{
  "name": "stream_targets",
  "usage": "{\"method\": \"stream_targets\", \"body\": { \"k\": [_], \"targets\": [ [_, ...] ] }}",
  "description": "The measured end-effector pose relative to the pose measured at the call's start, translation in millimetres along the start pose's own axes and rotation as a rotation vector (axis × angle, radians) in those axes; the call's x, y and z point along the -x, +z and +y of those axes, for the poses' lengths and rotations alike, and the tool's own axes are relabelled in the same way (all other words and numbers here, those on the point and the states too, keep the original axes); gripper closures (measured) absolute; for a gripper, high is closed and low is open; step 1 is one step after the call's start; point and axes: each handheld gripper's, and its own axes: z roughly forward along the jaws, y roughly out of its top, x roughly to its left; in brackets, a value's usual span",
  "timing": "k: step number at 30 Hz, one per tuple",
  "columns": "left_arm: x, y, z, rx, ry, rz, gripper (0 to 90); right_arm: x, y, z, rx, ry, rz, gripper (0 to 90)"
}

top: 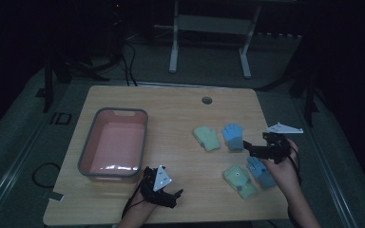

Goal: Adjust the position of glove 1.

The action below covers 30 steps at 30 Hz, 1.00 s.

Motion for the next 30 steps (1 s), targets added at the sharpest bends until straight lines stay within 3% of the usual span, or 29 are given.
{"method": "stream_targets", "body": {
  "k": [9,21,30],
  "targets": [
    [0.3,-0.2,-0.1,0.002,0.001,0.001,0.8,-16.8,23.1,19.6,-0.024,-0.094,0.059,13.6],
    [0.5,0.0,0.0,0.0,0.002,0.001,0.8,-33.1,57.5,38.1,-0.037,-0.156,0.156,17.4],
    [0.4,0.0,0.0,-0.001,0.003,-0.004,0.8,-46.8,88.6,43.9,-0.07,-0.212,0.179,32.5]
  ]
}}
